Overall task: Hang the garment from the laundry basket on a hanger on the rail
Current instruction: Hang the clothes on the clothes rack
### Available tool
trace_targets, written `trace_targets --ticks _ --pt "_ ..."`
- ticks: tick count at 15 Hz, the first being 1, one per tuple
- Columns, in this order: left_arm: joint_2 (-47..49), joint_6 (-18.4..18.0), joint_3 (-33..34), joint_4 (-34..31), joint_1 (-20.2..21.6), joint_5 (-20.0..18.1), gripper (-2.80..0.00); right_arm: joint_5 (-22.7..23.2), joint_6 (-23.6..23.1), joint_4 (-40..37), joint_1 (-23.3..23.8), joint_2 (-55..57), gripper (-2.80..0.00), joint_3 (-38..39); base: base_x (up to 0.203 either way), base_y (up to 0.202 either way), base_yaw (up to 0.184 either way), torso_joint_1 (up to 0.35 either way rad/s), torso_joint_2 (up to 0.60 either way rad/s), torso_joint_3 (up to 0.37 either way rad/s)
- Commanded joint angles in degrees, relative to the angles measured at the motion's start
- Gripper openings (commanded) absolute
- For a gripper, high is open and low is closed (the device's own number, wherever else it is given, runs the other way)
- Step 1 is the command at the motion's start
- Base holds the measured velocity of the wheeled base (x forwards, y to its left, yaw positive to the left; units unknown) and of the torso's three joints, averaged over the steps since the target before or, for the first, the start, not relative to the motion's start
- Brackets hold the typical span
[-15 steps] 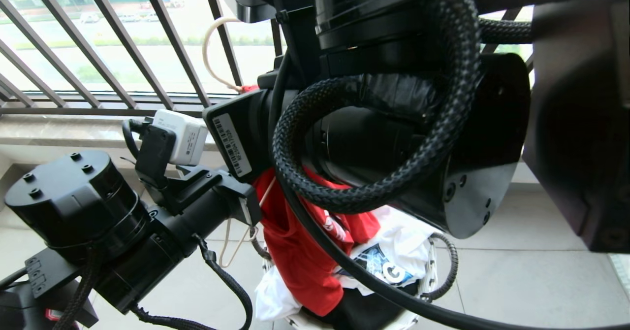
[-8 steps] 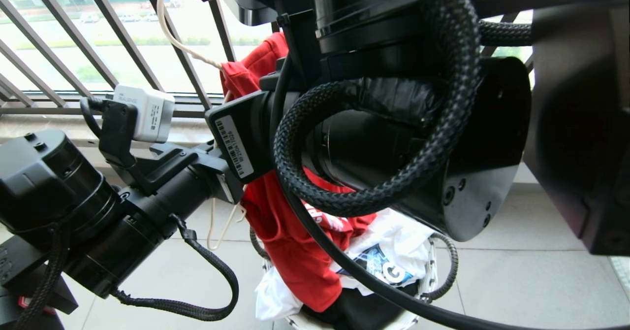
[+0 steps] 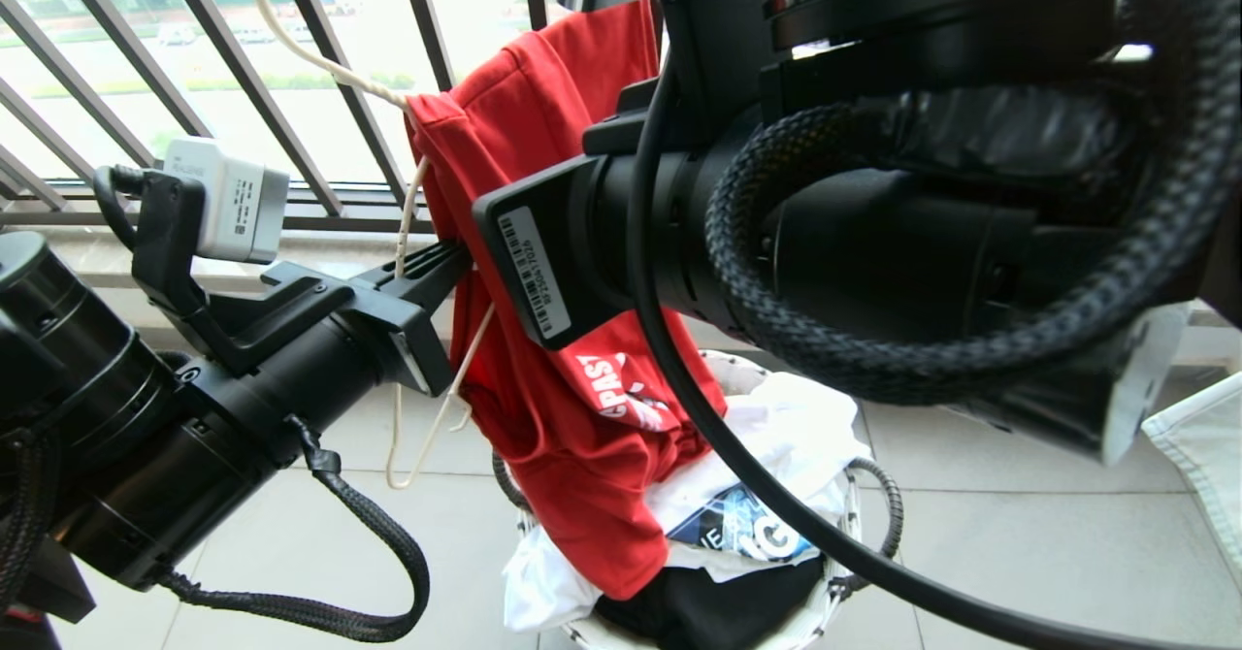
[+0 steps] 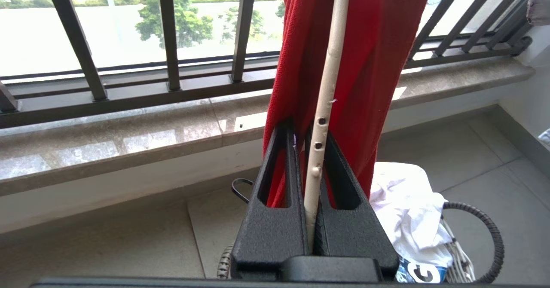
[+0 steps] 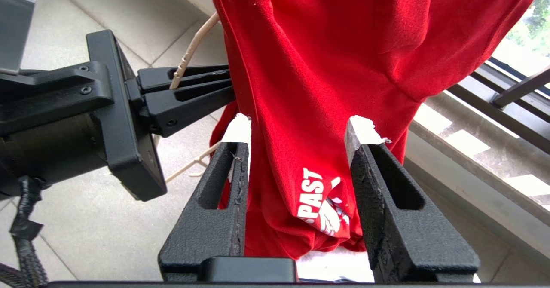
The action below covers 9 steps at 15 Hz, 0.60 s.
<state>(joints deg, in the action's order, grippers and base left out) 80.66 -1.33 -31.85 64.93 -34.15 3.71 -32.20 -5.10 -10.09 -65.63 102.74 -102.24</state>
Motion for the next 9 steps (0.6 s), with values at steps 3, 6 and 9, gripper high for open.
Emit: trace_targets --ticks 3,6,9 --pt "-5.7 7.7 0.0 -8.0 1.3 -7.9 -2.8 0.0 0.0 -1.8 1.9 -3.9 -2.8 2.6 0.0 0.0 0.0 0.0 0.0 0.0" --pt "-6.7 12.7 0.9 -8.5 3.7 -14.5 -2.8 0.0 -1.4 -1.9 2.6 -4.9 -2.8 2.7 0.0 0.0 0.0 0.0 0.0 0.0" --pt "-8.6 15.6 2.9 -8.3 6.4 -23.0 -2.8 0.1 -2.7 -2.4 3.4 -5.6 -2.8 2.7 0.0 0.0 0.0 0.0 0.0 0.0"
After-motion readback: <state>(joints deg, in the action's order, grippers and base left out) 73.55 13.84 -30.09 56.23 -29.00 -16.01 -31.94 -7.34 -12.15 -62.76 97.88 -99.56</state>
